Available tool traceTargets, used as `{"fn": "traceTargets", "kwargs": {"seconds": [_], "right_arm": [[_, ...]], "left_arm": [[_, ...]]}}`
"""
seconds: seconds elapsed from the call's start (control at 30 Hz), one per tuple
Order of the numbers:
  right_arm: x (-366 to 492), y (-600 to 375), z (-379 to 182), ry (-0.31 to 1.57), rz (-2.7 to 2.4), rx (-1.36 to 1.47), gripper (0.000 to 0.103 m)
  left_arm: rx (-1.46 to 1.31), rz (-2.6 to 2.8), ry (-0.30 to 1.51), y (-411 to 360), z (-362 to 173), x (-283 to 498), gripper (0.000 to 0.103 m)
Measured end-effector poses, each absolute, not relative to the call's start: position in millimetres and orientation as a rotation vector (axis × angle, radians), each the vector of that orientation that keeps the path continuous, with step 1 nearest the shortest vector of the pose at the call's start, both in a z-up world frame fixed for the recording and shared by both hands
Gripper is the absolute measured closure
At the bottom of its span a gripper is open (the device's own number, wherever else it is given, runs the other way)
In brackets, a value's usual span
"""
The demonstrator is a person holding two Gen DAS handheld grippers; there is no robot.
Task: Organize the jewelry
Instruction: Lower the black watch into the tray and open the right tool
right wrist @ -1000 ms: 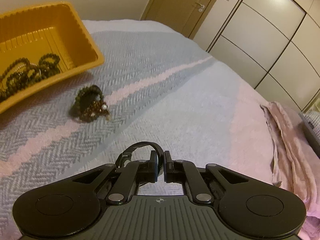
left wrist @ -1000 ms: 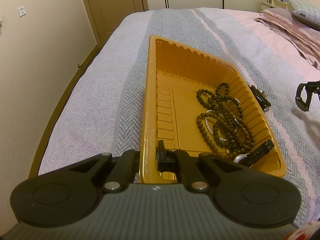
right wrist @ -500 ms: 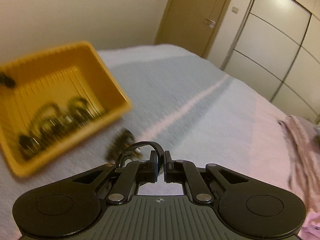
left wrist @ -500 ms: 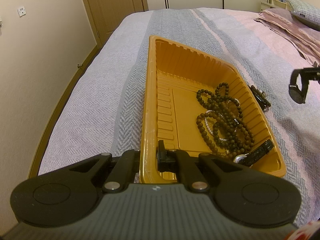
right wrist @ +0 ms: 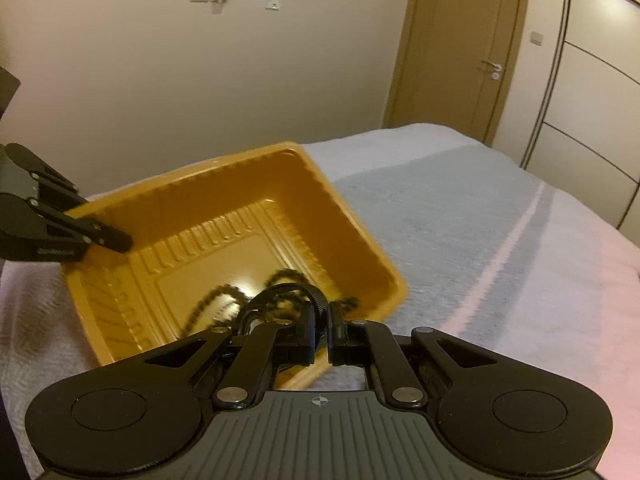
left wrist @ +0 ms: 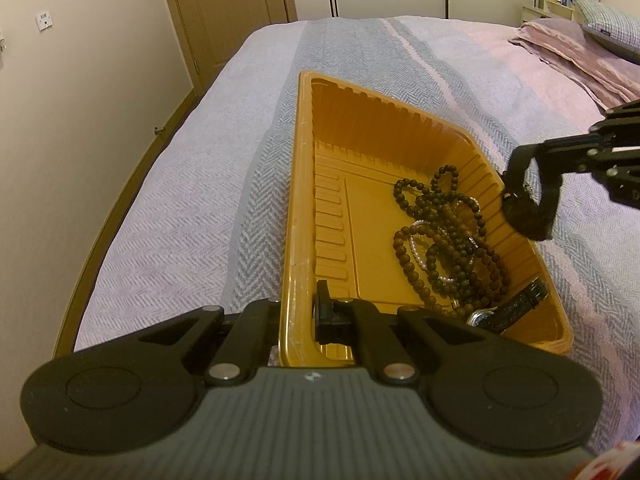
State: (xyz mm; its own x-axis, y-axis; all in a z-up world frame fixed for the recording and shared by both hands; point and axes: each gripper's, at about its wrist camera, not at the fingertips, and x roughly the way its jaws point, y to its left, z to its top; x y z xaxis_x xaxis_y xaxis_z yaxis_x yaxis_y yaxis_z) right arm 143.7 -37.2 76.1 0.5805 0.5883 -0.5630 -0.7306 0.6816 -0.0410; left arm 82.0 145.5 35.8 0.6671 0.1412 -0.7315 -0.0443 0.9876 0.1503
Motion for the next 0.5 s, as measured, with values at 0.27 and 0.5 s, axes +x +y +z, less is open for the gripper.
{"fn": "traceTargets", "kwargs": {"seconds": [0.27,0.5], "right_arm": [[145.2,-19.1,71.1,0.568,0.832,-0.269,0.098],[144.9,-11.8,67.6,0.586,0.857,-0.269,0.098]], "left_arm": [[0.121,0.105,0.835,145.6,35.8,82.3,0.1],[0.121,0.104,0.835,145.6,35.9,82.2,0.1]]}}
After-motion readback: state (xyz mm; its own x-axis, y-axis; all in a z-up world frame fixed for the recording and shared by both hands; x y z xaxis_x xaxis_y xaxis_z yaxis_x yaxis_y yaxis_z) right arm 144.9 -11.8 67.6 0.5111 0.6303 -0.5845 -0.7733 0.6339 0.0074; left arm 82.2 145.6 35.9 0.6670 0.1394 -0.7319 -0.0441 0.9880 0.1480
